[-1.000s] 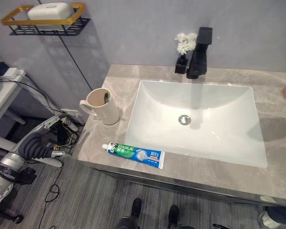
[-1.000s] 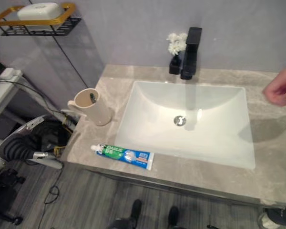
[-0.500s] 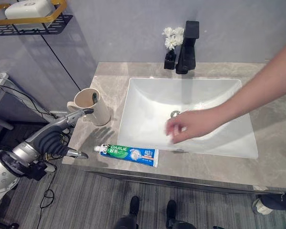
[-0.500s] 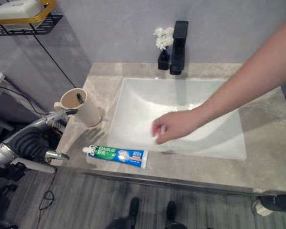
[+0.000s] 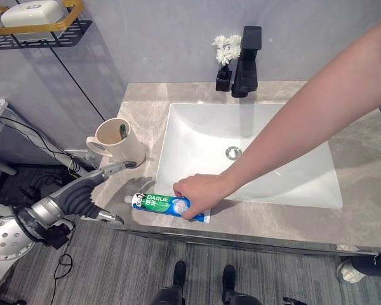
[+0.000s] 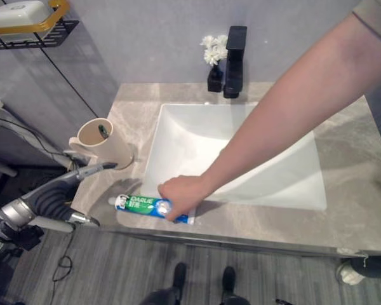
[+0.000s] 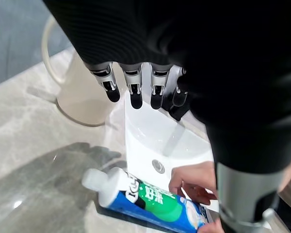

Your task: Put brush and paste in cup on sink, flatten towel.

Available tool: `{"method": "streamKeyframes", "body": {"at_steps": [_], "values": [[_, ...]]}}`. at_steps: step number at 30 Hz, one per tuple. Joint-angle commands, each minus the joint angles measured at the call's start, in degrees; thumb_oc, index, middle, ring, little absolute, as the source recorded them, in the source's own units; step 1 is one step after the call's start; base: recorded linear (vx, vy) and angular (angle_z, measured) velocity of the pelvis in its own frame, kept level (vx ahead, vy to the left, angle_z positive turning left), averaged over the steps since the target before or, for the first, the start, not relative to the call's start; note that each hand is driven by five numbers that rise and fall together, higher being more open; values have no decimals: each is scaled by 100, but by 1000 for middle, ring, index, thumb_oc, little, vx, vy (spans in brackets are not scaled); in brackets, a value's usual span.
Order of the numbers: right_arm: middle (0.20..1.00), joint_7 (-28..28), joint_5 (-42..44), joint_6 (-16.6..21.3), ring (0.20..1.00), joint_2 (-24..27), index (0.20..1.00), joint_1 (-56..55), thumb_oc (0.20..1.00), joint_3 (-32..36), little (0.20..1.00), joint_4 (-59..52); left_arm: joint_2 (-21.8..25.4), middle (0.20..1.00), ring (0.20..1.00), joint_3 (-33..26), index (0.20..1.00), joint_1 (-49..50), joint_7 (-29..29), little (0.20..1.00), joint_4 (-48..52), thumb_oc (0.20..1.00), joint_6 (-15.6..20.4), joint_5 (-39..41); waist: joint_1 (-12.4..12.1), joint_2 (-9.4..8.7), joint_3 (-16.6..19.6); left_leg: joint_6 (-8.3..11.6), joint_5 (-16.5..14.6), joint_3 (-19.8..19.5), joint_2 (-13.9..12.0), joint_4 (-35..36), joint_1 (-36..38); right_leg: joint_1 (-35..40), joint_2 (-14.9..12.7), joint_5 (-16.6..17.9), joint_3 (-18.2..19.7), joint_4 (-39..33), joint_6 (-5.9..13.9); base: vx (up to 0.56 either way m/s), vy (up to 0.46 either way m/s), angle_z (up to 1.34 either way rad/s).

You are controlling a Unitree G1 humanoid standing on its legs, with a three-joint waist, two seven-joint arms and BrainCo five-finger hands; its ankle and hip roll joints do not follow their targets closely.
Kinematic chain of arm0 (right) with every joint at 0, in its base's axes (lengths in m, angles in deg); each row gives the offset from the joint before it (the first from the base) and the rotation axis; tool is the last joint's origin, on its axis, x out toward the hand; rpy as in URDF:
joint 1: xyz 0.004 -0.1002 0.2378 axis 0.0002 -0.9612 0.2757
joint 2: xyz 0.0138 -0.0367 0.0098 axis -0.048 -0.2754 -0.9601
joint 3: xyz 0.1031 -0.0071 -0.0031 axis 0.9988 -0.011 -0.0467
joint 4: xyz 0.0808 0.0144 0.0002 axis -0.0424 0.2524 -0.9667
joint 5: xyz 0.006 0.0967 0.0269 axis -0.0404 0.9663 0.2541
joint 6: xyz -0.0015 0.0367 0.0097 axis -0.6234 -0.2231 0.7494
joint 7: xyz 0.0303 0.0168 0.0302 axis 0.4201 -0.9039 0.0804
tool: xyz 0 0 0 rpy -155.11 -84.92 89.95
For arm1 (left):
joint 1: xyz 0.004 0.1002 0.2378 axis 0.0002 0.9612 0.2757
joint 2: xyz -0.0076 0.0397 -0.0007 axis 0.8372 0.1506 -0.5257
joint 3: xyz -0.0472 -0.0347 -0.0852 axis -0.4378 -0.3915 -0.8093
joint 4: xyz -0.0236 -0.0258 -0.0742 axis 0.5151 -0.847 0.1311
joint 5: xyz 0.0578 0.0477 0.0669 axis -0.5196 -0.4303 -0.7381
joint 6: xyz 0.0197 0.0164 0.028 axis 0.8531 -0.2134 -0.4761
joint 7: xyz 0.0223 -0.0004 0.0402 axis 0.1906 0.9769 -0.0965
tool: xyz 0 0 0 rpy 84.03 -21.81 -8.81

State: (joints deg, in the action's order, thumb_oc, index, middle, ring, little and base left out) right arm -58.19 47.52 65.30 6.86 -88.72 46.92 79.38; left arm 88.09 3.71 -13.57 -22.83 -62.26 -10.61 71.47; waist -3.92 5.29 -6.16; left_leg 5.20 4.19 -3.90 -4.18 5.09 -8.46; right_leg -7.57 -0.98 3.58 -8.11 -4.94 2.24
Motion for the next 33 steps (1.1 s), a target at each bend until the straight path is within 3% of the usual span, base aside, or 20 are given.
{"method": "streamKeyframes", "body": {"at_steps": [1,33], "values": [[1000,-27,162,-19,1000,-48,1000,2,1000,-193,1000,13,124,1000,1000,-135,1000,-170,-68,1000,6,1000,114,253,93,-207,128,62,-54,-127,-151,-9,-197,-18,-500,-56,304,-6,506,0,0,0],[1000,-88,193,-124,1000,-157,1000,-114,1000,-120,1000,79,-30,1000,1000,16,1000,-263,-36,1000,-19,1000,-16,117,118,-287,257,98,-114,-72,-233,-9,-137,26,-458,-128,292,-6,504,1,0,0]]}}
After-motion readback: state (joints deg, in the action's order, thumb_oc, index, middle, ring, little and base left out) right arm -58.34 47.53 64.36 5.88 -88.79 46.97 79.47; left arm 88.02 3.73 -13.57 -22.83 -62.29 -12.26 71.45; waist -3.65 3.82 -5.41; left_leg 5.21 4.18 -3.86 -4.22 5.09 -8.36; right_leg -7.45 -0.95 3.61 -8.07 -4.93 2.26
